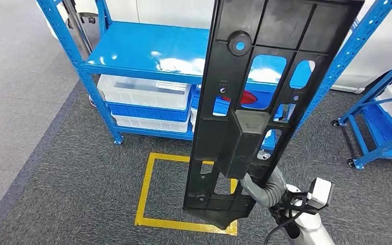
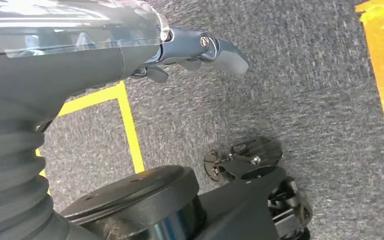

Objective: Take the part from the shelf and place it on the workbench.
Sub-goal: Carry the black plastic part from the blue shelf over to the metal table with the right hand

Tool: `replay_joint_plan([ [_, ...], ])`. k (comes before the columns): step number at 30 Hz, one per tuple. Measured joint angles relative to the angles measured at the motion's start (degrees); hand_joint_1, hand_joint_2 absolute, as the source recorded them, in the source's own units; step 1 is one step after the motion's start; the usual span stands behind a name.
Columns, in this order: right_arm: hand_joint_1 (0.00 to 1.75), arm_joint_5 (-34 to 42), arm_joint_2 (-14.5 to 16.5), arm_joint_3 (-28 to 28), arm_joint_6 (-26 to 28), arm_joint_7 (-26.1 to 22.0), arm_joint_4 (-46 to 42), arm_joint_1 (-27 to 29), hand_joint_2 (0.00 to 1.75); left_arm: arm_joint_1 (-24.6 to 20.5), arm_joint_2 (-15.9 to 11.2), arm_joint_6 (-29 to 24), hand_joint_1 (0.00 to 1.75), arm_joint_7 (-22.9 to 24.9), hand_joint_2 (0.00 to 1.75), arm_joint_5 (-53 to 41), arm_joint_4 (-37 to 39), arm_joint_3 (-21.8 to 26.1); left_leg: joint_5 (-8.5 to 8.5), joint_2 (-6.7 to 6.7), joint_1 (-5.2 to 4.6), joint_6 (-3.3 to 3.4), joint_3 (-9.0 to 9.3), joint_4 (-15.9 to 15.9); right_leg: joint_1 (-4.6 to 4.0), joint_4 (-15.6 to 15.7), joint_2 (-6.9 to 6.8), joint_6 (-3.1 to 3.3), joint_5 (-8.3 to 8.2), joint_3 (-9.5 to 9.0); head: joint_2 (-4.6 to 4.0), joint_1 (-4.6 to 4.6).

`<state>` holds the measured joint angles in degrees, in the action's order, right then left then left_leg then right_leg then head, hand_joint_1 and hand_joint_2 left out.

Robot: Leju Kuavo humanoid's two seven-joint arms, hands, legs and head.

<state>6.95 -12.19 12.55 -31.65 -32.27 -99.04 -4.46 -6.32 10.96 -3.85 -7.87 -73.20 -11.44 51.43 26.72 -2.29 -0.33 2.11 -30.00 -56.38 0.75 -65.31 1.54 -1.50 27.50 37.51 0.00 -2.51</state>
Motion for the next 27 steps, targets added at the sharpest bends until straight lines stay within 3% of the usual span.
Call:
replay_joint_plan([
  [2,1.75,-0.01,0.05,-0.05,-0.03,0.08,-0.08,0.1,1.75,-0.12,0.25,-0.04,0.0,-0.01,1.75,0.01,0.02,-0.02,-0.61,-1.54,0.16,-0.58,-1.1,-0.46,-0.3,7.8,1.7,1.02,-1.78,-5.37,0.0,0.0],
  [4,1.75,-0.02,0.1,-0.09,-0.1,0.1,-0.18,0.07,1.75,-0.1,0.31,-0.08,0.0,-0.01,1.75,0.02,0.03,-0.02,-0.92,-2.47,0.34,-1.24,-1.56,-0.43,-0.34,8.37,0.98,1.31,-1.86,-5.52,0.0,-0.01],
  [6,1.75,-0.03,0.1,-0.09,-0.16,0.12,-0.3,-0.04,1.75,0.0,0.3,-0.08,0.0,0.02,1.75,0.03,0.03,-0.02,-0.06,-1.48,0.19,-1.85,-2.25,-1.54,-0.01,9.27,-0.33,1.71,-2.26,-5.89,0.0,-0.01],
  [7,1.75,-0.08,0.04,-0.09,-0.16,0.15,-0.36,-0.09,1.75,-0.01,0.3,-0.09,0.0,0.03,1.75,0.04,0.03,-0.02,1.26,-0.46,0.18,-2.16,-3.3,-3.65,0.17,9.68,-1.05,1.9,-2.43,-6.06,0.0,-0.01],
  [9,1.75,-0.3,-0.08,-0.09,-0.19,0.29,-0.4,-0.2,1.75,-0.02,0.3,-0.09,0.0,0.07,1.75,0.09,0.03,-0.02,4.89,1.24,0.51,-2.81,-6.94,-11.11,0.16,9.86,-2.47,2.08,-2.52,-6.14,0.0,-0.01],
  [10,1.75,-0.44,-0.13,-0.09,-0.21,0.38,-0.37,-0.28,1.75,0.0,0.3,-0.09,0.0,0.09,1.75,0.17,0.03,-0.02,6.07,1.49,0.71,-3.1,-8.69,-14.65,0.14,9.79,-3.18,2.08,-2.49,-6.08,0.0,-0.02],
  [11,1.75,-0.55,-0.14,-0.09,-0.25,0.46,-0.32,-0.38,1.75,0.03,0.29,-0.09,0.0,0.11,1.75,0.25,0.03,-0.01,6.19,1.66,0.88,-3.36,-9.63,-16.52,0.15,9.68,-3.88,2.03,-2.44,-6.04,0.0,-0.02],
  [12,1.75,-0.6,-0.14,-0.09,-0.28,0.5,-0.29,-0.51,1.75,0.07,0.27,-0.1,0.0,0.11,1.75,0.32,0.03,0.01,5.19,1.85,1.01,-3.56,-9.42,-16.06,0.19,9.53,-4.51,1.93,-2.35,-6.02,0.0,-0.01],
  [14,1.75,-0.63,-0.14,-0.09,-0.32,0.51,-0.26,-0.86,1.75,0.06,0.24,-0.11,0.0,0.09,1.75,0.39,0.03,0.02,1.33,2.99,1.19,-3.78,-6.12,-9.34,0.31,9.06,-5.63,1.52,-2.03,-6.03,0.0,-0.02],
  [16,1.75,-0.62,-0.14,-0.09,-0.31,0.52,-0.26,-1.2,1.75,-0.01,0.28,-0.13,0.0,0.04,1.75,0.39,0.03,0.02,-0.91,4.78,0.97,-3.25,-3.09,-2.98,0.1,8.35,-6.47,0.9,-1.64,-5.86,0.0,-0.01],
  [17,1.75,-0.61,-0.14,-0.09,-0.31,0.52,-0.27,-1.3,1.75,-0.02,0.31,-0.13,0.0,0.02,1.75,0.39,0.03,0.02,-1.16,5.28,0.84,-2.81,-2.56,-1.58,-0.09,8.09,-6.87,0.59,-1.54,-5.75,0.0,-0.01],
  [20,1.75,-0.61,-0.12,-0.08,-0.26,0.44,-0.29,-1.35,1.75,0.03,0.34,-0.13,0.0,0.01,1.75,0.38,0.03,0.02,-1.38,3.9,0.64,-1.38,-3.09,-1.51,-0.06,7.83,-7.73,-0.23,-1.36,-5.62,0.0,0.0],
  [22,1.75,-0.63,-0.1,-0.09,-0.23,0.29,-0.32,-1.24,1.75,-0.04,0.36,-0.13,0.0,0.06,1.75,0.37,0.03,0.02,-1.86,2.81,0.73,-0.57,-3.26,-1.22,0.33,5.14,-5.69,-0.65,0.85,-4.51,0.0,0.0],
  [24,1.75,-0.65,-0.09,-0.16,-0.26,0.14,-0.34,-0.85,1.75,-0.17,0.36,-0.07,0.0,0.21,1.75,0.36,0.03,0.01,-2.18,1.65,0.67,-0.09,-3.53,-1.15,0.49,-2.04,-2.87,-0.75,4.85,-1.33,0.0,0.0],
  [25,1.75,-0.65,-0.09,-0.22,-0.28,0.09,-0.34,-0.6,1.75,-0.18,0.36,-0.01,0.0,0.33,1.75,0.34,0.03,0.01,-2.28,0.98,0.55,0.02,-3.69,-1.2,0.48,-5.83,-2.29,-0.72,6.31,0.41,0.0,0.0],
  [26,1.75,-0.64,-0.09,-0.29,-0.3,0.06,-0.34,-0.37,1.75,-0.13,0.35,0.05,0.0,0.43,1.75,0.34,0.03,0.01,-2.36,0.3,0.41,0.09,-3.8,-1.26,0.47,-8.27,-2.04,-0.64,6.84,1.54,0.0,0.0],
  [27,1.75,-0.64,-0.09,-0.36,-0.31,0.05,-0.34,-0.24,1.75,-0.06,0.34,0.09,0.0,0.54,1.75,0.33,0.03,0.02,-2.41,-0.4,0.28,0.11,-3.87,-1.35,0.45,-8.64,-1.93,-0.47,6.27,1.71,0.0,0.0],
])
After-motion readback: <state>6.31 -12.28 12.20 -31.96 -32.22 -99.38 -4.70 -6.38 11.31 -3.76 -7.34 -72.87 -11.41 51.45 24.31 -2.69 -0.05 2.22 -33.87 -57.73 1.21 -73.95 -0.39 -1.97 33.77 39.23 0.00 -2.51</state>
